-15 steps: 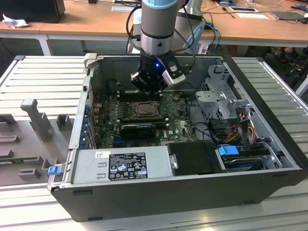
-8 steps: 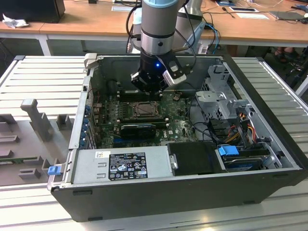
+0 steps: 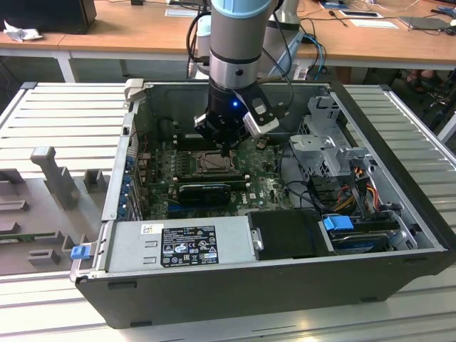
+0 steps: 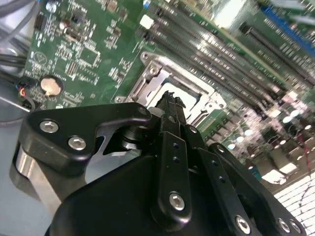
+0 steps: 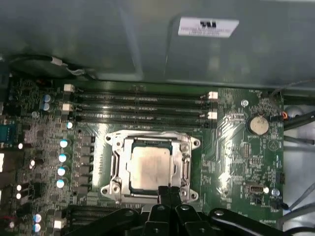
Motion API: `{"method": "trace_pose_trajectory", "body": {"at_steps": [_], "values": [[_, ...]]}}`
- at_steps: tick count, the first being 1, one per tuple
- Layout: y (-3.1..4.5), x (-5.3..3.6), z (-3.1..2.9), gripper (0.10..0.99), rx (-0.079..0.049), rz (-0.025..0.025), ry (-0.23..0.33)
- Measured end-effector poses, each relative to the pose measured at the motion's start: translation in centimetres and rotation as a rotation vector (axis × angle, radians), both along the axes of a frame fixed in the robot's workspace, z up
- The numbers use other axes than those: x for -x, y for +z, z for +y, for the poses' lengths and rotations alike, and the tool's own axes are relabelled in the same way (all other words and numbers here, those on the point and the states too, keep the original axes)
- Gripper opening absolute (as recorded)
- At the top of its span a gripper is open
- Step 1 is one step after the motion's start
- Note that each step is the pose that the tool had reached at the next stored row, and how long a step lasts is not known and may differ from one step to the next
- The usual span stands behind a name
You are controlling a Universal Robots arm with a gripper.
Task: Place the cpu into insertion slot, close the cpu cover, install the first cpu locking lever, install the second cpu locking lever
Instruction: 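Install the second cpu locking lever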
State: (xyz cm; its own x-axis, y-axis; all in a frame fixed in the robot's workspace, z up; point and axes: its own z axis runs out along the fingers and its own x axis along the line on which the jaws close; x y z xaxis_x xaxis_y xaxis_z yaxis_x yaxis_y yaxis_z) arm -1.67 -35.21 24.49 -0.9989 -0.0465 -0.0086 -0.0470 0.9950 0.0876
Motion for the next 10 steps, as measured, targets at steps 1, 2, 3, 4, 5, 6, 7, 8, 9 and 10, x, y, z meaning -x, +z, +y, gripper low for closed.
{"method": "trace_pose_trajectory", "body": {"at_steps": [1,2,3,4,5,6,7,8,9,10], "values": [[0.00,0.00,-0.20,0.106,-0.002,0.0001,0.000],[0.00,0.00,-0.46,0.106,-0.006,0.0000,0.000],[0.00,0.00,-0.67,0.106,-0.011,0.0001,0.000],[-0.04,0.00,-1.03,0.106,-0.015,0.0000,0.000],[-0.25,0.00,-1.50,0.106,-0.019,0.0003,0.000],[-0.43,0.00,-1.78,0.106,-0.023,0.0004,0.001],[-0.61,0.00,-1.94,0.106,-0.026,0.0009,0.003],[-0.71,0.06,-1.99,0.106,-0.030,0.0011,0.003],[-0.72,0.33,-2.02,0.106,-0.035,0.0011,0.004],[-0.72,0.47,-2.12,0.106,-0.036,0.0011,0.003]]}}
